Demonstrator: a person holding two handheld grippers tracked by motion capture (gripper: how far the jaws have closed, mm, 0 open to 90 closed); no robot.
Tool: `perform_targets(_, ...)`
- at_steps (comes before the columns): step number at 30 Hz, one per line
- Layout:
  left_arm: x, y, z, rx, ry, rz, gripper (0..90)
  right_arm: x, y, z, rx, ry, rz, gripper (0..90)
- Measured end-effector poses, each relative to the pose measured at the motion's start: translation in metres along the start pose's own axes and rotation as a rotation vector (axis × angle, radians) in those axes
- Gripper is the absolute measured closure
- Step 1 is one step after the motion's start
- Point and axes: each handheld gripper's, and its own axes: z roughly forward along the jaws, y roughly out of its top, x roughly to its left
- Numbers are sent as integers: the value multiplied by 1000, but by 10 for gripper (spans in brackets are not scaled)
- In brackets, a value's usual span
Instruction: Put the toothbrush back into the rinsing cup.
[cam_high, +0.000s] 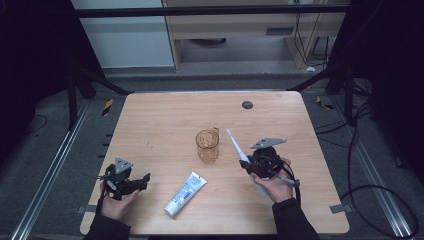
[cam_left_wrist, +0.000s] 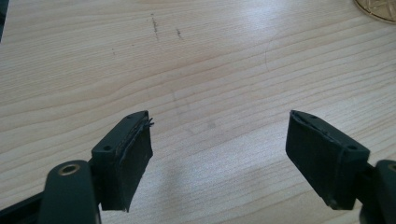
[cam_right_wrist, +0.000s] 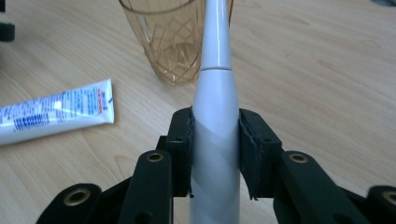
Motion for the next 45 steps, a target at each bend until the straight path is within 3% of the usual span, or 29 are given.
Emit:
perform_targets(12, 1, 0, 0, -1, -2, -2, 222, 3, 19, -3, -119, -6, 26, 674)
perform_targets(18, 1, 0, 0, -1, -1, -2, 224, 5, 28, -9, -213, -20, 48, 674)
perform_targets(19, 1, 0, 0, 0, -2, -2, 224, 5, 31, -11, -249, -24, 53, 674)
perform_targets(25, 1, 0, 0, -2, -1, -2, 225, 7, 39, -15, -326, -25, 68, 674)
perform_targets(33, 1, 0, 0, -2, -2, -2, 225, 8, 48, -12, -373, -21, 75, 674)
perform_targets(45, 1, 0, 0, 0, 0, -1, 226, 13, 68, 1, -499, -2, 91, 673)
